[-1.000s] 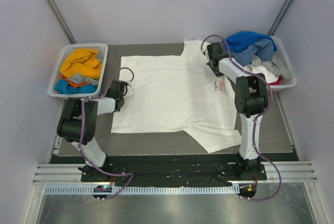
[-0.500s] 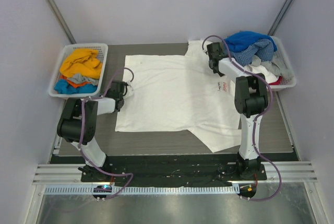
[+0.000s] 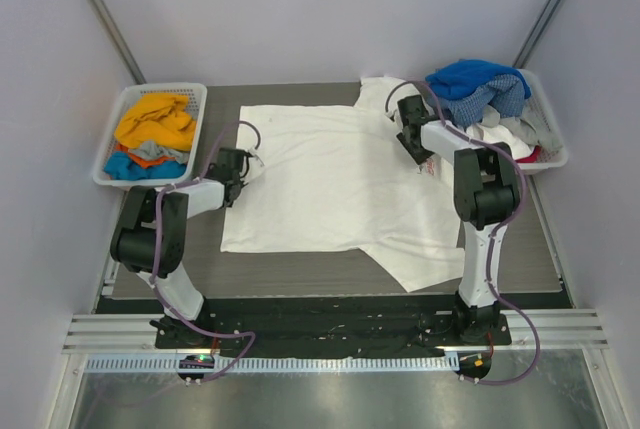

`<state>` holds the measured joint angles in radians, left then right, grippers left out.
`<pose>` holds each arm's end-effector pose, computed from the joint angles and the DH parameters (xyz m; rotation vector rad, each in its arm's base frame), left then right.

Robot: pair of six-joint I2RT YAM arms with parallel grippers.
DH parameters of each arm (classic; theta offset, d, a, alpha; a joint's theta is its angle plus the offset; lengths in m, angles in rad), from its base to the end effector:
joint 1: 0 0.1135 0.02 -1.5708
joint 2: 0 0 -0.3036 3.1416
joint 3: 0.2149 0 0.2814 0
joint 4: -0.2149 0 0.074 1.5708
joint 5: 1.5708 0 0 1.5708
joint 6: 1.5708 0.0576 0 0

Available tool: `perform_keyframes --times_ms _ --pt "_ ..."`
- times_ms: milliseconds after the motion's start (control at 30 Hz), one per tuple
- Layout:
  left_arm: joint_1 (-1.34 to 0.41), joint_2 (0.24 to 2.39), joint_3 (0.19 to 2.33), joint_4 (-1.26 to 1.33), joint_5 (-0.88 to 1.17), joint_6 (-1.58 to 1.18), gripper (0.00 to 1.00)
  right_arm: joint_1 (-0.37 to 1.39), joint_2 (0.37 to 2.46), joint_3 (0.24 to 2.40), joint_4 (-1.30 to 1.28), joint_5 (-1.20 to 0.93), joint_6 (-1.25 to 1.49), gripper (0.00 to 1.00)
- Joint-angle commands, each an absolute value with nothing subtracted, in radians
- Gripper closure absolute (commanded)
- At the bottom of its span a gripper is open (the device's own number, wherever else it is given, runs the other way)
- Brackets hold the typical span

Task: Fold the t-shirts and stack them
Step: Flatten out the tshirt

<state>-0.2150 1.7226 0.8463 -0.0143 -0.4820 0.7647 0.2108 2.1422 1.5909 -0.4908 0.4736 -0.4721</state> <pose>0.3639 -0.0521 0.1436 0.9811 2.3006 0.8287 0.5071 0.0816 0.1678 -0.7084 2.4990 -0.7116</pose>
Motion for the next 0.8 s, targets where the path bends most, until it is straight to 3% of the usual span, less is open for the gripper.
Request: perform_keyframes --times_ms 0,300,767 --pt "-0.232 1.655 0.867 -0.069 -0.413 0.701 0.54 0.216 1.958 1.481 -0.491 0.318 -0.462 0.53" --pt "-0.241 1.545 0.931 -0.245 -0.187 0.539 0.48 0.219 1.692 1.267 -0.546 0.123 -0.459 0.52" --pt "-0.278 1.67 0.977 -0.212 -0.172 0.54 0.42 0.227 1.707 1.157 -0.528 0.054 -0.425 0.52"
